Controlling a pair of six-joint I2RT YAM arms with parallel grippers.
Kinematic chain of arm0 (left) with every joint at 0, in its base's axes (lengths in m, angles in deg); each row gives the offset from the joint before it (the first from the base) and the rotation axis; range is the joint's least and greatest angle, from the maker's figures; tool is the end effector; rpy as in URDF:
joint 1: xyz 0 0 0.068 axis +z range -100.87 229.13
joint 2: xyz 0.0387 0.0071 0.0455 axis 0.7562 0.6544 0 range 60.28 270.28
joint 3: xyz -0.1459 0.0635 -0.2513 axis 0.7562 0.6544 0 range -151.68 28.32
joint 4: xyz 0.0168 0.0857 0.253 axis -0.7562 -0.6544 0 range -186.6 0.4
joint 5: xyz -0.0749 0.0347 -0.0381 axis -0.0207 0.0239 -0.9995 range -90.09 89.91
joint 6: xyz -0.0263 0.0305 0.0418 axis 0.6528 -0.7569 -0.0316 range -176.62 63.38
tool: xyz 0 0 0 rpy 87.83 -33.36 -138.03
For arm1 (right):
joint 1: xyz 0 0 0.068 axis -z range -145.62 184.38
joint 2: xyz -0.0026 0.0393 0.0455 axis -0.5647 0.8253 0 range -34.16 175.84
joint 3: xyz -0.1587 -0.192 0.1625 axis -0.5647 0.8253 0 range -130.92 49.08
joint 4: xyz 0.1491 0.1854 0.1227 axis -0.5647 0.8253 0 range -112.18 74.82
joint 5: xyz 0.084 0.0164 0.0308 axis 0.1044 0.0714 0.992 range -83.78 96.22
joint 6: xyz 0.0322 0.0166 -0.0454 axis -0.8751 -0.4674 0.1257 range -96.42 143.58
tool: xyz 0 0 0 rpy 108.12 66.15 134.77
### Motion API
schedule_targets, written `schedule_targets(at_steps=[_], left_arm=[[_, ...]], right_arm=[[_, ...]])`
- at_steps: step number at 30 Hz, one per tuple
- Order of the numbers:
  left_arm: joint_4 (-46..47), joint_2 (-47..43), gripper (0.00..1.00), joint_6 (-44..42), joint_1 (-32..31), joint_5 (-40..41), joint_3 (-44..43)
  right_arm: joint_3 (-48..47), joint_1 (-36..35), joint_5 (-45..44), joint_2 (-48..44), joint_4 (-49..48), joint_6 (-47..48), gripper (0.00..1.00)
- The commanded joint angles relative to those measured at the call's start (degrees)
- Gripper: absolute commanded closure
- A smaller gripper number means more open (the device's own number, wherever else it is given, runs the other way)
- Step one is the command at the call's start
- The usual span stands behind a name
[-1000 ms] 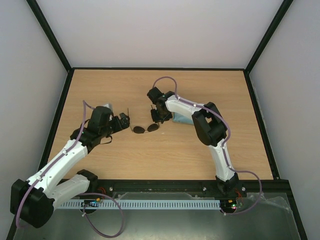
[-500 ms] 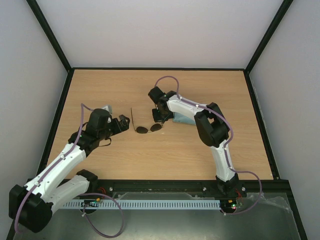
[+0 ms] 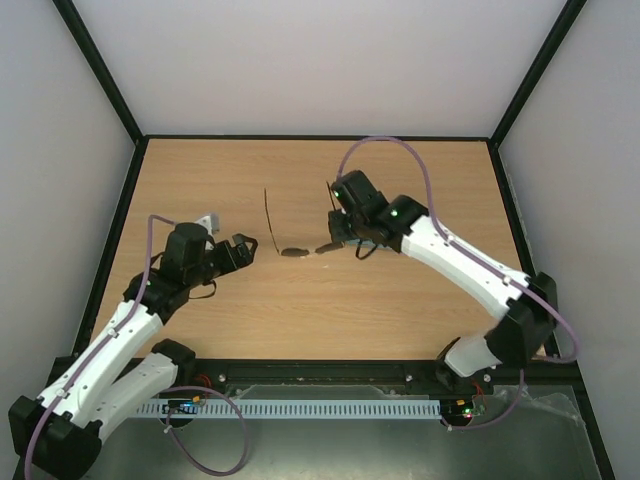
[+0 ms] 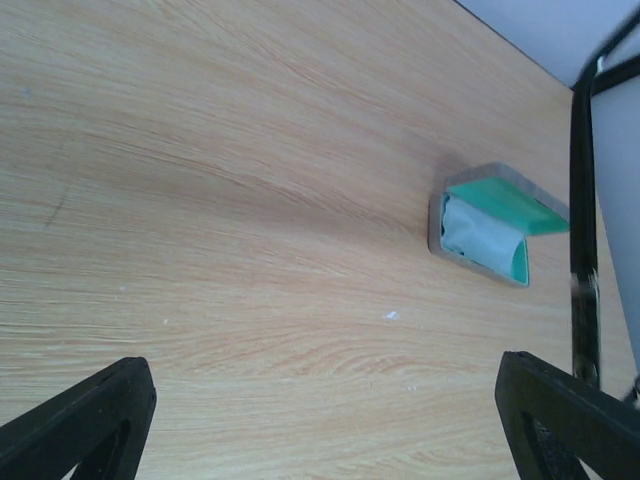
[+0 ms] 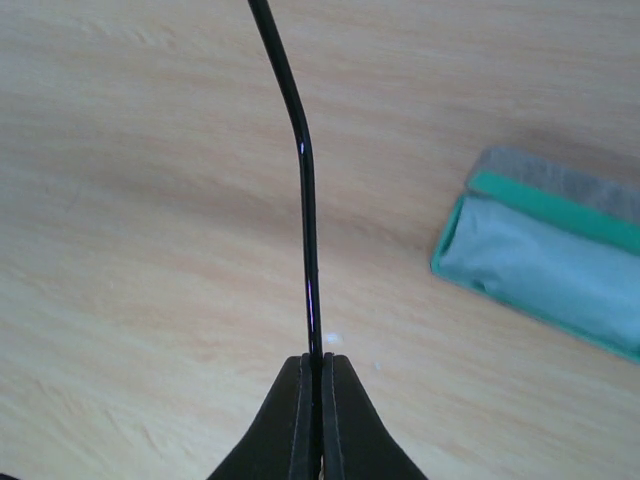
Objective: Organize the sunglasses
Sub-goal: Pick up the sunglasses from the center of the board.
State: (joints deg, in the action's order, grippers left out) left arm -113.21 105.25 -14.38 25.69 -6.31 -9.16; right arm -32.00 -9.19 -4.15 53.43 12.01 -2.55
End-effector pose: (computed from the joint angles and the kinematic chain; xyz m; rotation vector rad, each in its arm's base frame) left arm 0.1553 -0.0723 0.2851 -0.2947 2.1947 -0.7785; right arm 0.2602 0.2372 0.3586 -0.2543 2.2909 0.4323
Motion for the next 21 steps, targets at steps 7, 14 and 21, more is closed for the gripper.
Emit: schedule_targets(at_steps=[7,14,21], left_arm=[[-2.09,3.6,0.07,-1.49,-0.75,-11.23,-2.86],[-3.61,10.09,0.11,2.47,-15.48,-3.88,-7.25],[-0.48,14.34,0.12,6.35,-22.81,0.24,-7.51]], right_arm=[[15.13,-4.63,-3.14,-14.53,2.33,-2.78,0.99],[15.29,-5.2,-0.81,-14.35,0.62,-2.57,0.99],[16.48,-5.73,-0.04,-14.77,-0.42,-2.18,0.99]])
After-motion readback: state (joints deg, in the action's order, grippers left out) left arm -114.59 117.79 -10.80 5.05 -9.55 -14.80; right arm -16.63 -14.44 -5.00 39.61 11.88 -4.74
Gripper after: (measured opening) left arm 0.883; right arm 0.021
